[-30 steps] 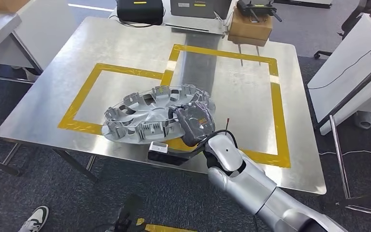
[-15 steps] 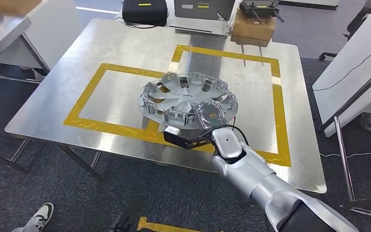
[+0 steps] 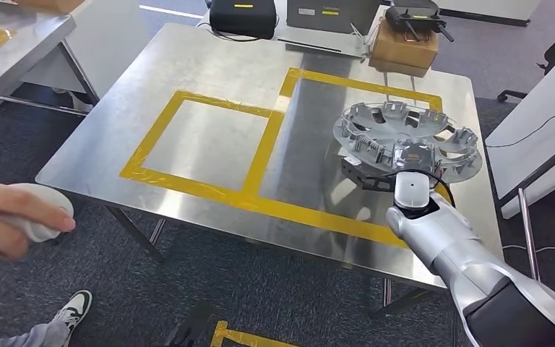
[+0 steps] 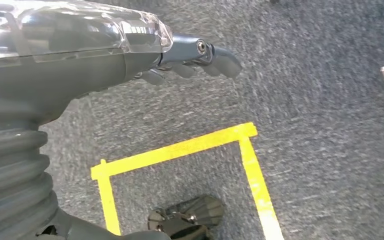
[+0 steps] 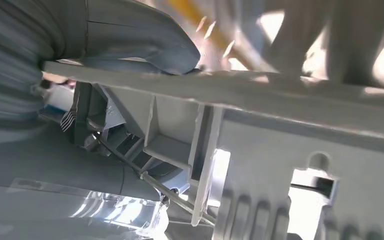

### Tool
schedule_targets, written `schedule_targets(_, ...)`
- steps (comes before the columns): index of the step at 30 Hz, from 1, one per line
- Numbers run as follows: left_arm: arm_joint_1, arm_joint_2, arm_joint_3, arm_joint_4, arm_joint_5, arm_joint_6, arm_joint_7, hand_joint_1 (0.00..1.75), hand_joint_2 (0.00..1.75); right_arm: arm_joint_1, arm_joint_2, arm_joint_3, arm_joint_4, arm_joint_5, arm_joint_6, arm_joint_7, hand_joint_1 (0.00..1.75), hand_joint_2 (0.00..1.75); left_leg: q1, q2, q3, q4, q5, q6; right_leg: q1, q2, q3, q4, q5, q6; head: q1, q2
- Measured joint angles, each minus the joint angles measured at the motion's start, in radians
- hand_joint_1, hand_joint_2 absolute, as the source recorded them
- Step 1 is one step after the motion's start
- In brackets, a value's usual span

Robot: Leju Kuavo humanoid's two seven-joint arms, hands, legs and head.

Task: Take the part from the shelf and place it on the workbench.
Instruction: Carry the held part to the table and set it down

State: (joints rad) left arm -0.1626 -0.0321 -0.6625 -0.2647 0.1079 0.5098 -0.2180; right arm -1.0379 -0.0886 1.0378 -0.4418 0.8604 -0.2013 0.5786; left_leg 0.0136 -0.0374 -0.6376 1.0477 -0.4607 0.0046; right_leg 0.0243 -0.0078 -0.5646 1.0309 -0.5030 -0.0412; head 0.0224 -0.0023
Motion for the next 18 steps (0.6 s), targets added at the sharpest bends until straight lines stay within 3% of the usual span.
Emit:
schedule_targets(3,0.006,0.0,0.0,0.0,0.008,-0.006,0.005,0.0,1.75,-0.003,-0.02,-0.008,0.008,-0.01,0.02,0.026,1.75,1.75,0.003,0.013,-0.002,-0.007,0.004,-0.015,0.002,0.007,0.006,-0.028,0.013,-0.003,0.0,0.0)
schedule_targets(5,0.006,0.002,0.0,0.0,0.014,-0.018,0.0,0.0,1.75,-0.001,-0.026,-0.015,0.013,-0.018,0.029,0.055,1.75,1.75,0.002,0.029,-0.016,0.018,-0.023,-0.024,-0.003,0.008,0.013,-0.054,0.031,0.0,-0.002,0.0)
schedule_targets(8,0.007,0.006,0.0,0.0,0.019,-0.035,-0.008,0.0,1.75,0.012,-0.038,-0.021,0.022,-0.024,0.035,0.077,1.75,1.75,0.004,0.038,-0.084,0.174,-0.109,-0.032,-0.005,0.005,0.013,-0.062,0.039,0.001,-0.008,0.0)
schedule_targets(9,0.008,0.006,0.0,0.0,0.021,-0.038,-0.009,0.0,1.75,0.02,-0.043,-0.022,0.025,-0.027,0.035,0.078,1.75,1.75,0.005,0.038,-0.1,0.213,-0.119,-0.035,-0.005,0.004,0.012,-0.06,0.038,0.002,-0.009,0.0)
schedule_targets(10,0.009,0.006,-0.001,0.0,0.022,-0.039,-0.01,0.0,1.75,0.025,-0.047,-0.023,0.027,-0.031,0.034,0.075,1.75,1.75,0.005,0.038,-0.1,0.22,-0.11,-0.038,-0.005,0.004,0.012,-0.057,0.036,0.003,-0.009,0.0)
schedule_targets(12,0.01,0.006,-0.001,0.0,0.023,-0.041,-0.012,0.0,1.75,0.031,-0.052,-0.027,0.029,-0.04,0.032,0.066,1.75,1.75,0.007,0.039,-0.052,0.138,-0.053,-0.042,-0.008,0.005,0.012,-0.045,0.029,0.01,-0.009,0.0)
schedule_targets(14,0.008,0.005,-0.001,0.0,0.023,-0.043,-0.016,0.0,1.75,0.032,-0.053,-0.034,0.03,-0.046,0.028,0.052,1.75,1.75,0.007,0.037,0.006,0.04,-0.022,-0.039,-0.008,0.007,0.006,-0.026,0.016,0.021,-0.012,0.0)
schedule_targets(15,0.007,0.004,-0.002,0.0,0.023,-0.045,-0.017,0.0,1.75,0.032,-0.053,-0.037,0.031,-0.049,0.025,0.044,1.75,1.75,0.006,0.035,0.02,0.015,-0.022,-0.033,-0.007,0.008,0.002,-0.017,0.011,0.026,-0.011,0.0)
schedule_targets(18,0.006,0.0,-0.01,-0.001,0.022,-0.049,-0.02,0.0,1.75,0.038,-0.05,-0.043,0.03,-0.062,0.006,-0.005,1.75,1.75,0.006,0.036,0.022,0.005,-0.028,-0.013,-0.006,0.011,-0.004,-0.008,0.007,0.034,-0.008,0.0)
